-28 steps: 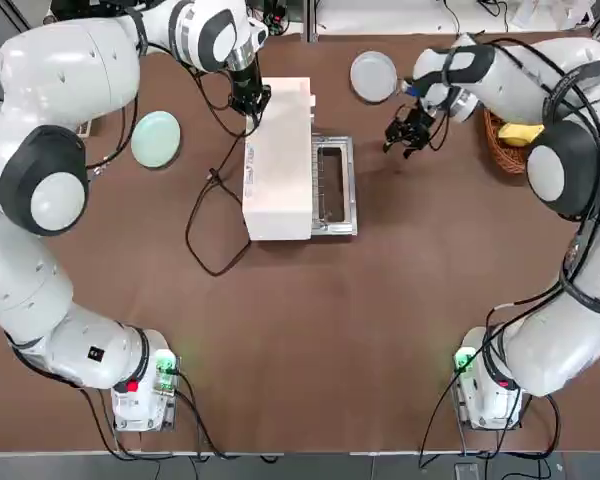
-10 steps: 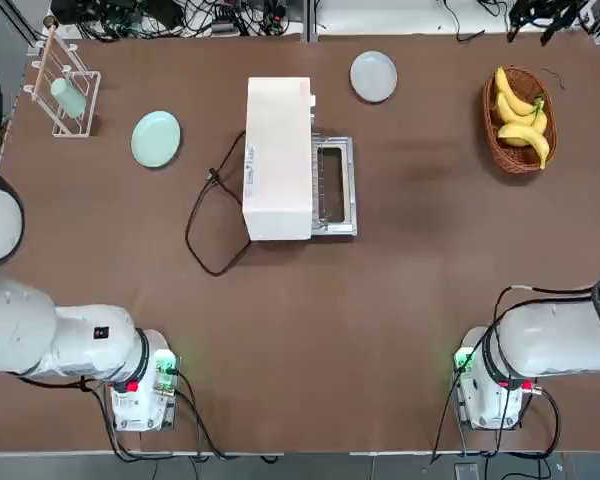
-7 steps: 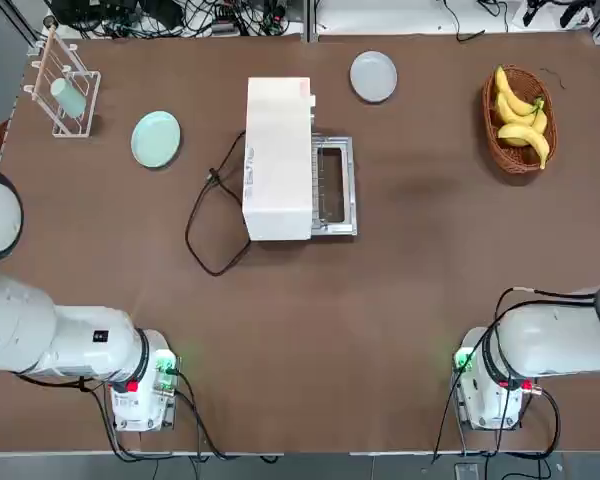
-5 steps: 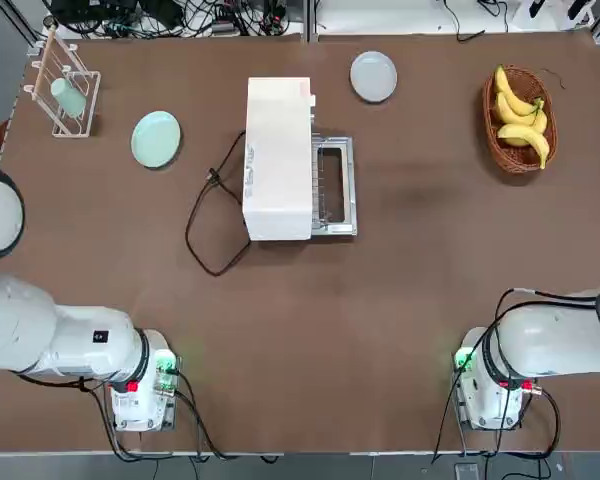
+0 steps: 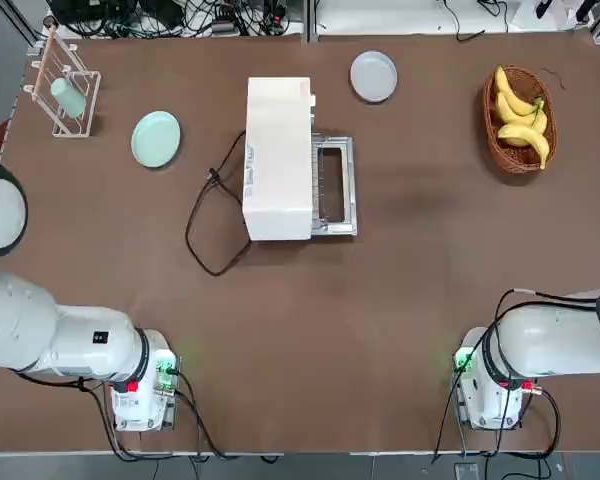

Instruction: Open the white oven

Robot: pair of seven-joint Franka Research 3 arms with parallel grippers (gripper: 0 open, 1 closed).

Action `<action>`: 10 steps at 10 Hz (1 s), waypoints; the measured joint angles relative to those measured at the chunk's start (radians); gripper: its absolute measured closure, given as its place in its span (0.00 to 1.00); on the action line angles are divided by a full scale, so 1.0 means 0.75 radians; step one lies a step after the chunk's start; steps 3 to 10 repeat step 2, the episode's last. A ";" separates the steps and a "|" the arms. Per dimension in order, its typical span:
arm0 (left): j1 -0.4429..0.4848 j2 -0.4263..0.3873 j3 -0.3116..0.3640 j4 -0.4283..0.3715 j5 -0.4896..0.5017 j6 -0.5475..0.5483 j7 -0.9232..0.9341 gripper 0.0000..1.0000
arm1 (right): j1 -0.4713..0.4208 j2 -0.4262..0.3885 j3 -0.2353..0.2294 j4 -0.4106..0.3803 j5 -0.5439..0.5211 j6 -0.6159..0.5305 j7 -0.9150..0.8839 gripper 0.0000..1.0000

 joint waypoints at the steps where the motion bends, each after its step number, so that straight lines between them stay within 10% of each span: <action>1: 0.001 0.000 0.002 0.000 0.000 0.000 0.004 0.00 | 0.000 0.001 0.000 -0.002 0.000 0.002 0.001 0.00; 10: 0.002 0.000 0.004 0.000 0.001 -0.001 0.006 0.00 | 0.000 0.002 -0.001 -0.014 0.000 0.020 0.001 0.00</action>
